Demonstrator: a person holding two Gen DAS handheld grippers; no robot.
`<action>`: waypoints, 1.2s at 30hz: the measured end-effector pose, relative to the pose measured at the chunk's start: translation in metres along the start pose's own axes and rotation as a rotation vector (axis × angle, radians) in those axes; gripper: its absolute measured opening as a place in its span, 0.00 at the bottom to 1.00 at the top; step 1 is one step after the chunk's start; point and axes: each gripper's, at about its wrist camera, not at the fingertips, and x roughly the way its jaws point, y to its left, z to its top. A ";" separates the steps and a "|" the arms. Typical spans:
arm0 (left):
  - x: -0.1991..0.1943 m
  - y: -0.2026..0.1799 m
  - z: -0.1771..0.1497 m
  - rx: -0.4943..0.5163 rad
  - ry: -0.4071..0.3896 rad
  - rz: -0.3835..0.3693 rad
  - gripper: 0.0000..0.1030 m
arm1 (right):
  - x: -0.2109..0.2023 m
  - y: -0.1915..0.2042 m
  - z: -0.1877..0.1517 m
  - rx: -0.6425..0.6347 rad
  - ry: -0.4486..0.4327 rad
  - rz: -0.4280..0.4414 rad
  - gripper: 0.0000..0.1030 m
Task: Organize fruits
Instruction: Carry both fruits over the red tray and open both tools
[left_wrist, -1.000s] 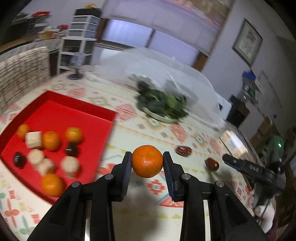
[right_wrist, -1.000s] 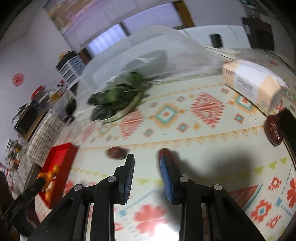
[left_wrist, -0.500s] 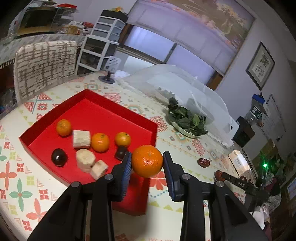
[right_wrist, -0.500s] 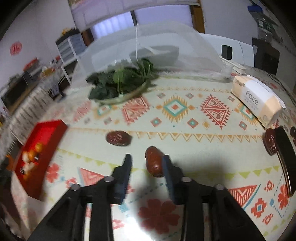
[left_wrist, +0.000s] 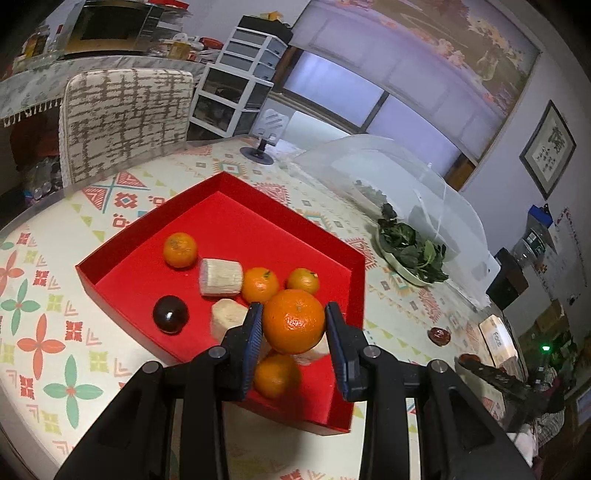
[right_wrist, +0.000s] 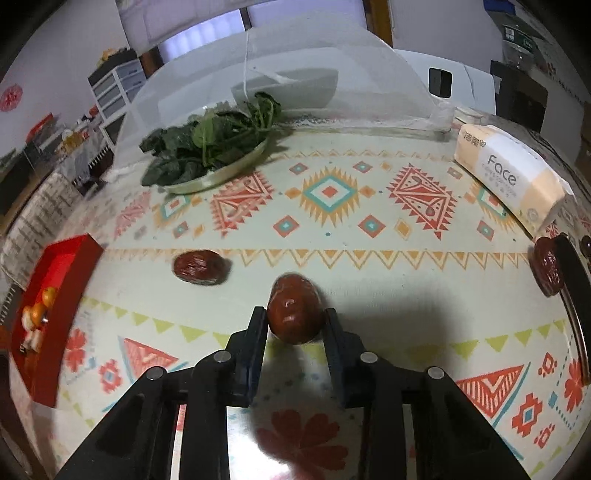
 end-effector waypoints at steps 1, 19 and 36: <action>0.001 0.003 0.000 -0.008 0.000 0.005 0.32 | -0.008 0.006 0.001 -0.005 -0.012 0.018 0.32; -0.004 0.048 0.009 -0.131 0.003 0.005 0.58 | -0.007 0.221 -0.001 -0.301 0.094 0.329 0.32; -0.020 0.056 0.016 -0.125 -0.020 -0.020 0.66 | 0.016 0.259 0.003 -0.278 0.080 0.333 0.57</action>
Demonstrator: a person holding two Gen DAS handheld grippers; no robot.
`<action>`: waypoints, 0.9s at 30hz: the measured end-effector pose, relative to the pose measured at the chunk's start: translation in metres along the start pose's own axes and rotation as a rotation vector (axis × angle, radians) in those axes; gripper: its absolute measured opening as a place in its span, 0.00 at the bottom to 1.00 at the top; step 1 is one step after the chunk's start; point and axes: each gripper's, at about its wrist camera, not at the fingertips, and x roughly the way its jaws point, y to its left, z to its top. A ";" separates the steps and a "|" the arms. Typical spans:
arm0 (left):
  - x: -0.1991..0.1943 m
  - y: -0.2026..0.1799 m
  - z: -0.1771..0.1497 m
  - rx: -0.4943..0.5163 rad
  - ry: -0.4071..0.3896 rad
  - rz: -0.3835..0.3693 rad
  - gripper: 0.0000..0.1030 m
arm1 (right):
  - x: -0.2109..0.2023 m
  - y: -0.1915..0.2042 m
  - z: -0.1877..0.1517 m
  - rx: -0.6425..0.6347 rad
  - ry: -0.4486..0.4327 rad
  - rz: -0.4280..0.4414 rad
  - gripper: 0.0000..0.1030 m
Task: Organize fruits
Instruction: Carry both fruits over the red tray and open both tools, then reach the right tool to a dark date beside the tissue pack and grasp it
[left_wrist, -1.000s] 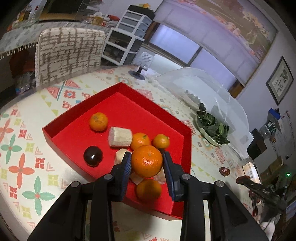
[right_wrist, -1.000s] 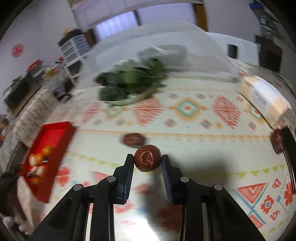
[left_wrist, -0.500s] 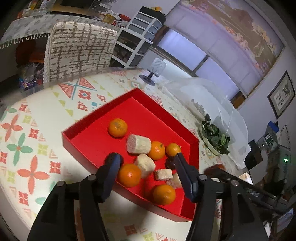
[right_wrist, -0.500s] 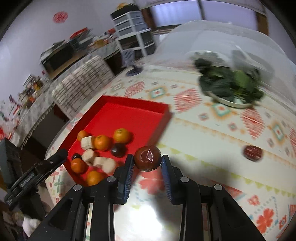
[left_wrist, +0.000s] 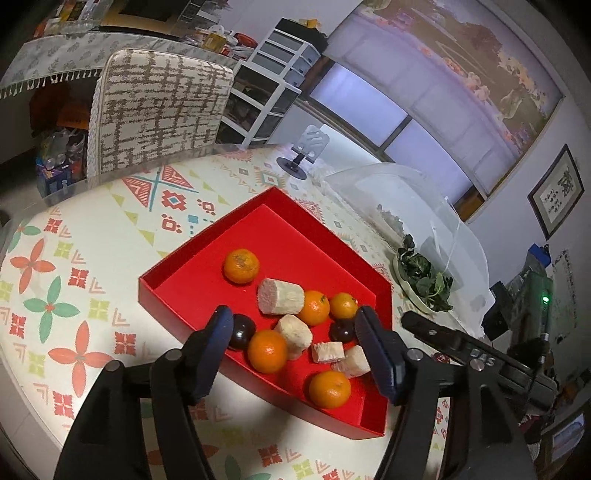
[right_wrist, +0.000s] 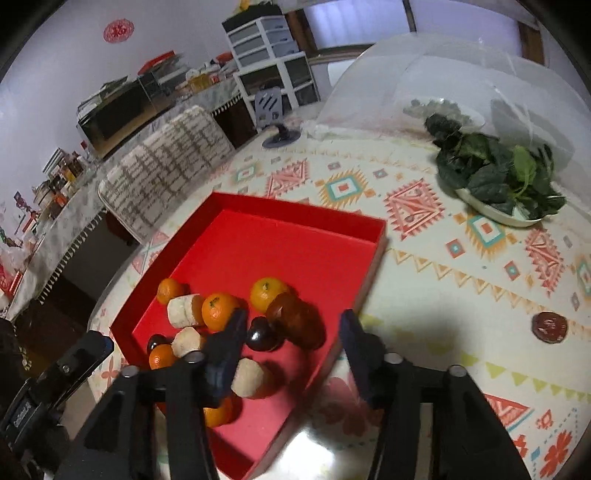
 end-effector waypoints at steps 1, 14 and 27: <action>0.000 -0.004 -0.001 0.009 0.003 -0.001 0.66 | -0.003 -0.002 -0.001 0.007 -0.007 0.000 0.58; -0.010 -0.063 -0.020 0.150 0.023 -0.053 0.70 | -0.066 -0.078 -0.061 0.137 -0.079 -0.082 0.65; -0.005 -0.139 -0.055 0.294 0.068 -0.107 0.72 | -0.188 -0.242 -0.146 0.376 -0.184 -0.315 0.66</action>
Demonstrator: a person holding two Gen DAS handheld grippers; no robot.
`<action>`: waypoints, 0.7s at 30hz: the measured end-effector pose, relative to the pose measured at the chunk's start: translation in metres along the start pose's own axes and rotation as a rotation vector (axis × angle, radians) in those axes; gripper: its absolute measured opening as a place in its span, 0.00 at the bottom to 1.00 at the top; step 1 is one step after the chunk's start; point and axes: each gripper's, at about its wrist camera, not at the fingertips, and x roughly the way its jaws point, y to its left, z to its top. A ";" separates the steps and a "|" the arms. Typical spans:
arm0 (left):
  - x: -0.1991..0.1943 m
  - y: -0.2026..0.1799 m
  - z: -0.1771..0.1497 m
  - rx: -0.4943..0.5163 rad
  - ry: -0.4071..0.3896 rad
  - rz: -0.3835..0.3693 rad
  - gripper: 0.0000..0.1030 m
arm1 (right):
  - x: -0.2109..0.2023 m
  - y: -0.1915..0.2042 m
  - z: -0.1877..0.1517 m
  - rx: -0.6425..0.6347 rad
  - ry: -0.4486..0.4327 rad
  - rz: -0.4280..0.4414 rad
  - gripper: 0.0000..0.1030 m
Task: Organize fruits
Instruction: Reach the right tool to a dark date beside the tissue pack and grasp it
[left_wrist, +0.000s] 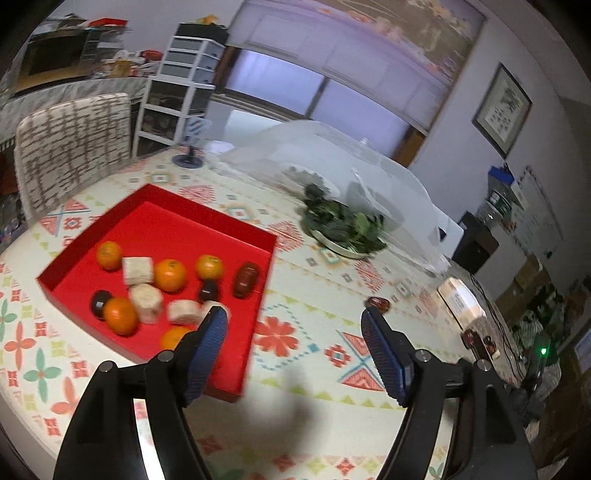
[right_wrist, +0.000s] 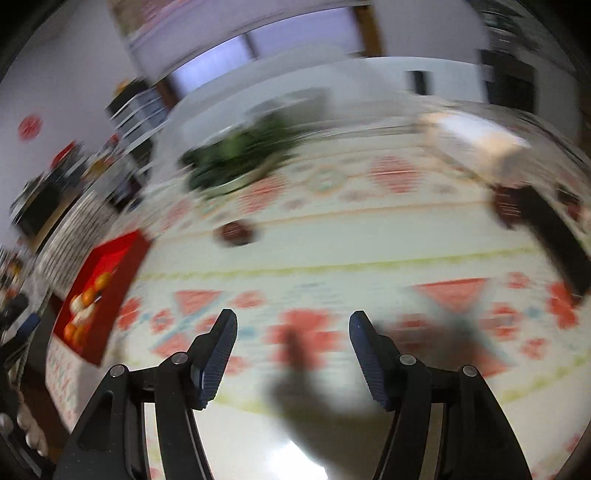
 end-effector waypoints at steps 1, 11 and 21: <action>0.004 -0.009 -0.002 0.009 0.010 -0.007 0.73 | -0.004 -0.015 0.005 0.019 -0.012 -0.022 0.66; 0.029 -0.064 -0.022 0.093 0.082 -0.020 0.73 | -0.006 -0.115 0.073 0.091 -0.091 -0.222 0.65; 0.044 -0.079 -0.027 0.126 0.119 0.002 0.73 | 0.058 -0.117 0.088 -0.019 0.010 -0.325 0.54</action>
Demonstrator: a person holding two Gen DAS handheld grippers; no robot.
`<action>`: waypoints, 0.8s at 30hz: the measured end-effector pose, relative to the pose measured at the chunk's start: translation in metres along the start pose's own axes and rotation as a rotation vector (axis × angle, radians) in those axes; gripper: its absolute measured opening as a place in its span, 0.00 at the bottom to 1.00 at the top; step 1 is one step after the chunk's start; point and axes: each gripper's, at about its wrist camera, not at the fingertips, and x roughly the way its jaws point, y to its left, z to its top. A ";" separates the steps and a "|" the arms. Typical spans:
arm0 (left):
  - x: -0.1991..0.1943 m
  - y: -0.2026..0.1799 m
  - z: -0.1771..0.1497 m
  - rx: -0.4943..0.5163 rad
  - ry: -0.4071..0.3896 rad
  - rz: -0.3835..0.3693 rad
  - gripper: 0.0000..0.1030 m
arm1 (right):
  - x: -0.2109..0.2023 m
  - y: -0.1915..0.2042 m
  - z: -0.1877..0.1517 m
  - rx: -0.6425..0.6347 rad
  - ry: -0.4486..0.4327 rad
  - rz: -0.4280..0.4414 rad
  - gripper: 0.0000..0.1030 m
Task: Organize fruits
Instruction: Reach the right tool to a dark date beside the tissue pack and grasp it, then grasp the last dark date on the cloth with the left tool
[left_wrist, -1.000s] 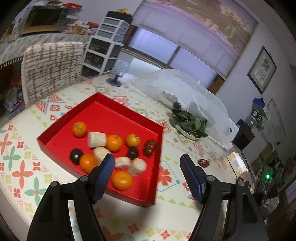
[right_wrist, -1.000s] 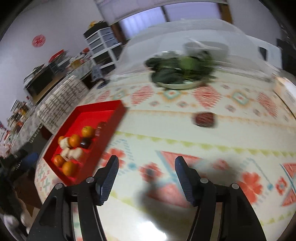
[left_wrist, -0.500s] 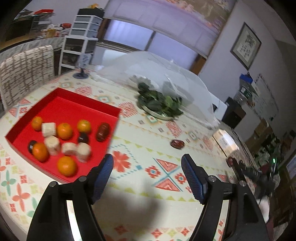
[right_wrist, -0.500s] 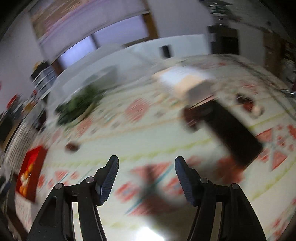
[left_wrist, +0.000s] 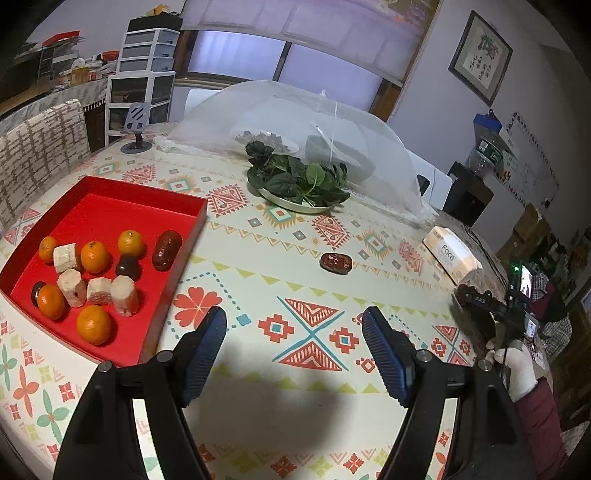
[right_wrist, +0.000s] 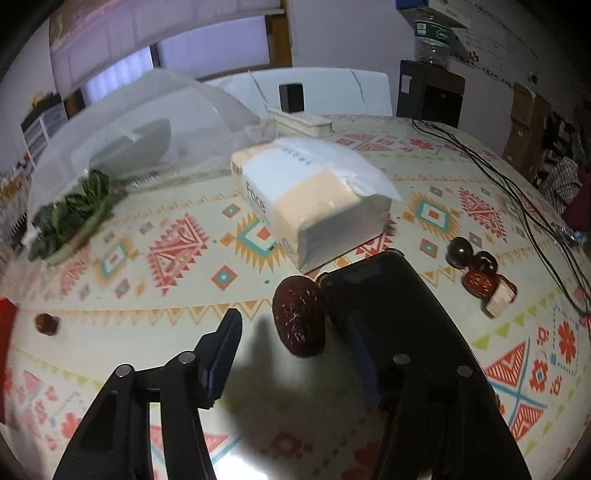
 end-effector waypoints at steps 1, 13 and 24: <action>0.001 0.000 0.000 0.000 0.003 0.000 0.73 | 0.002 0.001 0.000 -0.014 -0.009 -0.024 0.51; 0.033 -0.011 0.018 0.040 0.035 -0.014 0.73 | -0.029 0.022 -0.014 0.038 0.000 0.216 0.33; 0.150 -0.045 0.059 0.063 0.219 -0.091 0.73 | -0.040 0.098 -0.048 0.004 0.003 0.502 0.33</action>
